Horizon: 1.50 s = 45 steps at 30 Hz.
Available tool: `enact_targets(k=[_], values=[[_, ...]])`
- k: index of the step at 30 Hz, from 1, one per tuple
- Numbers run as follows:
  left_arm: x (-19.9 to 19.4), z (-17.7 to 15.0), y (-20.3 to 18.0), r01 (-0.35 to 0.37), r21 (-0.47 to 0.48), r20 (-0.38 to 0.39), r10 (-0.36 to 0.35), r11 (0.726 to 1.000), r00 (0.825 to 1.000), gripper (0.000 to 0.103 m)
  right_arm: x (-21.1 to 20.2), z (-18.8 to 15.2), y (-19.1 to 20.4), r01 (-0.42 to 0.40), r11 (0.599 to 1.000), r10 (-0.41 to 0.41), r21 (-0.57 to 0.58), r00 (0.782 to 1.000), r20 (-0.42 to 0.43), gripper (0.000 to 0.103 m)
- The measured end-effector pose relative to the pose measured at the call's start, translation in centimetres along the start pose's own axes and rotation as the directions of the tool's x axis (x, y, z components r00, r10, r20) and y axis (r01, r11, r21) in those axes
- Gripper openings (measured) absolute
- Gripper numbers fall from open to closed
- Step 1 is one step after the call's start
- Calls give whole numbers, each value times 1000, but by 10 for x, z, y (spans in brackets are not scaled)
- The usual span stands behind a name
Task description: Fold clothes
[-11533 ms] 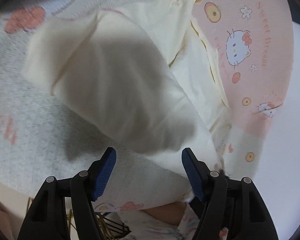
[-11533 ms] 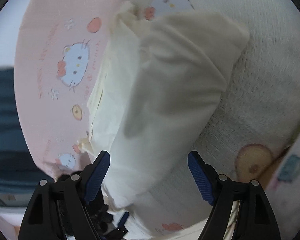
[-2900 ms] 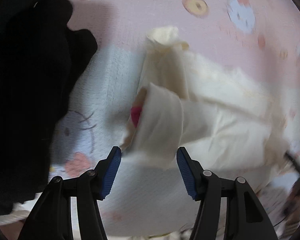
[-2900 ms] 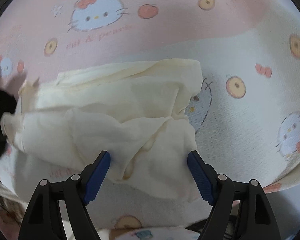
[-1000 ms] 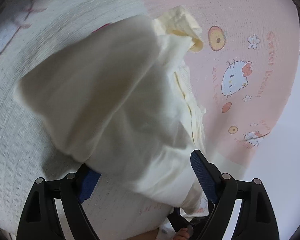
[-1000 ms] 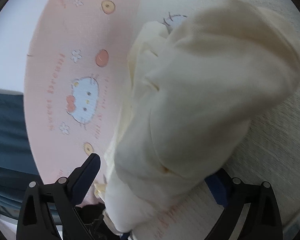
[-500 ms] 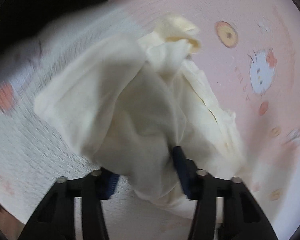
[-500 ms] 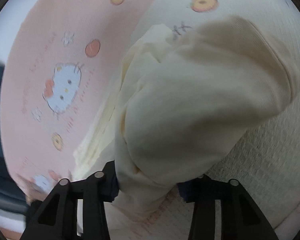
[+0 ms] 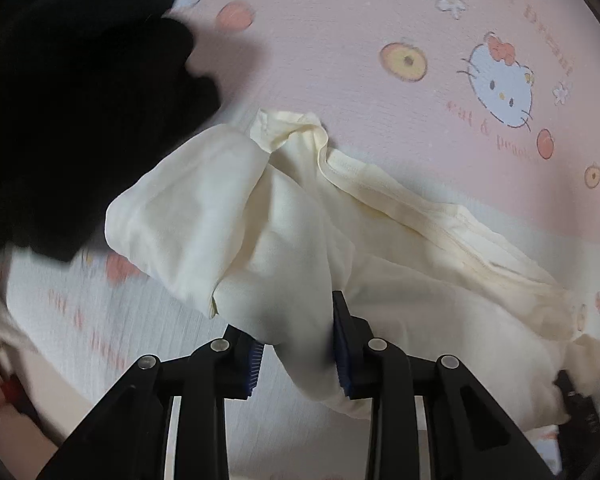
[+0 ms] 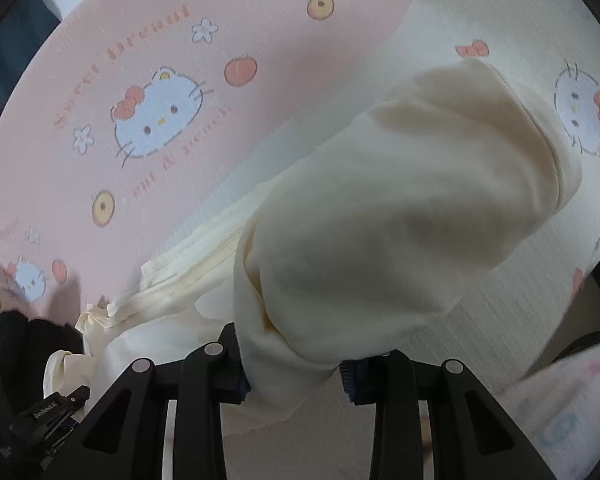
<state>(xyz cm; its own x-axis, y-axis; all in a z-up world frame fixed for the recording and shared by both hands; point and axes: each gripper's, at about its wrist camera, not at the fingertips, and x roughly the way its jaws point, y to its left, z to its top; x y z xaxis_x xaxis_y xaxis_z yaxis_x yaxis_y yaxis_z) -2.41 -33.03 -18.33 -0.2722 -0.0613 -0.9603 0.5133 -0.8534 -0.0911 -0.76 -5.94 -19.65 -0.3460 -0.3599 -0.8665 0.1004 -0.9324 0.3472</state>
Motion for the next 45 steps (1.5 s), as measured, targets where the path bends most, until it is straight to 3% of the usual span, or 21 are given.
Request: enact_targets(k=[6,11,14,17,19,22,25,33,40,45], values=[[-1,-40,26,-27,30,-48,28,999,998,27,4,-30,-9,7,999,-11,-50,997,-75,32],[10,-54,44,9,8,-98,-8,1000,995,27,7,-48,-11,5,995,-13,-98,996,-89,33],[13,-51,53,70,-9,-115,-70,998,991,27,15,-48,-8,1,993,-13,-120,995,-102,38],[6,-53,70,154,-66,-159,-163,986,974,42,19,-43,-9,-5,995,-10,-95,987,-161,50],[2,-55,82,209,-107,-185,-226,972,956,63,12,-43,-14,-14,998,2,-59,980,-197,59],[-5,-57,99,286,-171,-220,-319,943,922,65,-11,-49,-14,-24,997,9,-79,981,-192,66],[-21,-57,104,284,-146,-186,-308,948,933,65,-37,-59,-2,-20,988,-7,-155,985,-172,73],[-39,-41,109,222,-13,-138,-221,975,965,65,-72,-78,25,-71,958,23,-279,985,-172,74],[-38,-11,105,147,155,-77,-136,977,988,65,-56,-51,40,-121,957,82,-264,985,-152,74],[-19,18,94,86,271,-52,-75,959,996,65,-38,-20,37,-88,957,48,-276,988,-147,74]])
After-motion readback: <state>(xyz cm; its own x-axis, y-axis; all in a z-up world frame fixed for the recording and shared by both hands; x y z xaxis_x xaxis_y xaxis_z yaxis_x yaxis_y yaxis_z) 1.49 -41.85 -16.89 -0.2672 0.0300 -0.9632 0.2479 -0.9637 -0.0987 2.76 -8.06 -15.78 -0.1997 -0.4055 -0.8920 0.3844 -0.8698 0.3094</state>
